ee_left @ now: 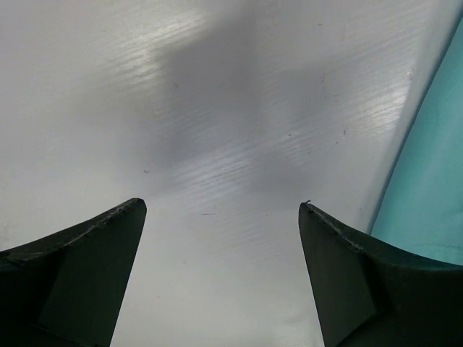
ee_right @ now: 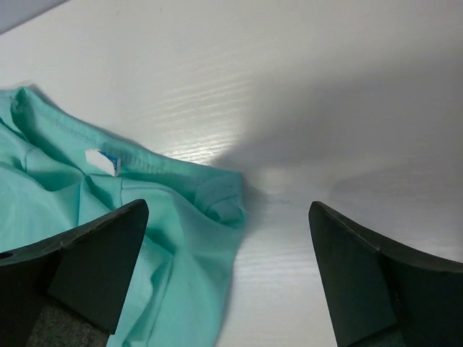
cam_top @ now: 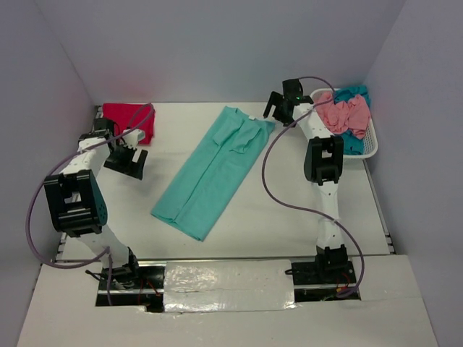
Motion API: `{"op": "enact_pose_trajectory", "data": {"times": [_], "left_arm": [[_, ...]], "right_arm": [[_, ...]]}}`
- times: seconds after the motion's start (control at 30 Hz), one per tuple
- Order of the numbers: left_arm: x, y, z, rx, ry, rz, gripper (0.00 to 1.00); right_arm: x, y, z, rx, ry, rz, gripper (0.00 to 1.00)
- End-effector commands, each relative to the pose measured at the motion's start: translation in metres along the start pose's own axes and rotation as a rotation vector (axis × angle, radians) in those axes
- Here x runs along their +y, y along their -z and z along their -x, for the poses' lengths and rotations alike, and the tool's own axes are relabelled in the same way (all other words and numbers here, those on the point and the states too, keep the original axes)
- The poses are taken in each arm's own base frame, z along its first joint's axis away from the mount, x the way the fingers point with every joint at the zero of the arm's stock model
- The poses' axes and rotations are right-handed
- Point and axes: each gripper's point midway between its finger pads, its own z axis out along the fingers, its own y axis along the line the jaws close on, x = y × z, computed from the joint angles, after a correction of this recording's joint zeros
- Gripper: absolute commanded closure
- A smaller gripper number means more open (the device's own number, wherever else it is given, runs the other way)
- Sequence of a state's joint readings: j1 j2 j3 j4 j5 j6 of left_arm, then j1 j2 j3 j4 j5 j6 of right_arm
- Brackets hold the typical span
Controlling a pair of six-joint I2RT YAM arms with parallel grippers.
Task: Fold and stack the t-shirts
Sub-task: Rotate the tshirt 90 degrees
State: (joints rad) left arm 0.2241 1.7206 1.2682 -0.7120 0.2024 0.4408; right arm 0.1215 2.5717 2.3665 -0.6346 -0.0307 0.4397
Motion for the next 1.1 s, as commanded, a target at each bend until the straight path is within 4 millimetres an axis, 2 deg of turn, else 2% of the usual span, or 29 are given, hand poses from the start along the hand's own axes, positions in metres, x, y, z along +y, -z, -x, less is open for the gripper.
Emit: {"op": "enact_pose_trajectory", "data": {"times": [0.0,0.03,0.07,0.1,0.13,0.17,0.2,0.23,0.27,0.3,0.33,0.37,0.4,0.43,0.47,0.5,0.53,0.57,0.63,0.67,0.7,0.77,0.83,0.87,0.93,0.97,1.03,1.07], "left_arm": [[0.011,0.039,0.032,-0.133,-0.028,0.091,0.01],[0.023,0.054,0.046,-0.174,-0.042,0.156,0.01],[0.029,0.071,0.056,-0.213,-0.049,0.205,0.00],[0.037,0.094,0.076,-0.273,-0.070,0.251,0.01],[0.041,0.109,0.085,-0.300,-0.076,0.285,0.01],[0.044,0.127,0.096,-0.342,-0.076,0.316,0.01],[0.051,0.157,0.117,-0.420,-0.032,0.368,0.01],[0.055,0.175,0.127,-0.465,-0.008,0.400,0.01],[0.054,0.188,0.132,-0.487,0.011,0.404,0.01],[0.056,0.216,0.145,-0.565,0.086,0.431,0.01],[0.056,0.228,0.148,-0.591,0.127,0.446,0.01],[0.052,0.241,0.146,-0.615,0.157,0.443,0.01],[0.051,0.248,0.143,-0.638,0.188,0.427,0.01],[0.045,0.252,0.138,-0.651,0.188,0.397,0.01],[0.034,0.269,0.130,-0.696,0.174,0.379,0.01],[0.029,0.262,0.120,-0.699,0.164,0.332,0.01],[0.025,0.265,0.112,-0.705,0.157,0.335,0.01],[0.019,0.268,0.095,-0.699,0.142,0.354,0.01],[0.008,0.263,0.075,-0.674,0.126,0.358,0.01],[-0.004,0.270,0.063,-0.682,0.089,0.368,0.01],[-0.011,0.253,0.046,-0.635,0.093,0.345,0.01],[-0.022,0.251,0.020,-0.597,0.098,0.359,0.01],[-0.026,0.237,-0.004,-0.513,0.119,0.365,0.01],[-0.029,0.234,-0.012,-0.496,0.120,0.362,0.01],[-0.034,0.231,-0.023,-0.459,0.131,0.356,0.01],[-0.035,0.230,-0.026,-0.449,0.121,0.353,0.01],[-0.036,0.230,-0.029,-0.445,0.086,0.358,0.01],[-0.035,0.225,-0.031,-0.436,0.083,0.364,0.01]], "right_arm": [[0.011,0.107,0.096,-0.281,0.030,-0.016,0.00],[0.020,0.154,0.116,-0.357,0.039,0.001,0.00],[0.021,0.172,0.116,-0.371,0.046,-0.003,0.00],[0.019,0.210,0.115,-0.399,0.045,-0.007,0.00],[0.018,0.228,0.108,-0.397,0.033,-0.001,0.00],[0.007,0.222,0.077,-0.323,0.027,-0.013,0.00],[0.008,0.234,0.062,-0.302,0.021,0.017,0.00],[0.031,0.272,0.051,-0.309,0.002,0.148,0.00],[0.039,0.275,0.026,-0.260,-0.001,0.202,0.00],[0.038,0.278,-0.020,-0.183,0.008,0.240,0.00],[0.054,0.281,-0.044,-0.143,0.032,0.313,0.00],[0.080,0.283,-0.088,-0.065,0.075,0.364,0.00],[0.079,0.277,-0.129,0.014,0.096,0.363,0.00],[0.090,0.278,-0.154,0.061,0.111,0.392,0.01],[0.093,0.272,-0.206,0.172,0.125,0.402,0.04],[0.100,0.275,-0.232,0.238,0.037,0.425,0.11],[0.117,0.278,-0.244,0.242,0.004,0.503,0.14],[0.120,0.283,-0.292,0.339,-0.040,0.506,0.20],[0.131,0.287,-0.318,0.343,-0.055,0.524,0.22],[0.128,0.285,-0.332,0.336,-0.059,0.495,0.22],[0.137,0.295,-0.354,0.368,-0.049,0.511,0.21],[0.143,0.297,-0.370,0.377,-0.057,0.508,0.18],[0.153,0.296,-0.390,0.402,-0.087,0.511,0.18],[0.149,0.289,-0.403,0.427,-0.098,0.476,0.18],[0.160,0.290,-0.417,0.457,-0.139,0.487,0.17],[0.160,0.282,-0.428,0.475,-0.143,0.460,0.17],[0.176,0.281,-0.434,0.495,-0.158,0.477,0.17],[0.176,0.271,-0.442,0.507,-0.151,0.451,0.17]]}}
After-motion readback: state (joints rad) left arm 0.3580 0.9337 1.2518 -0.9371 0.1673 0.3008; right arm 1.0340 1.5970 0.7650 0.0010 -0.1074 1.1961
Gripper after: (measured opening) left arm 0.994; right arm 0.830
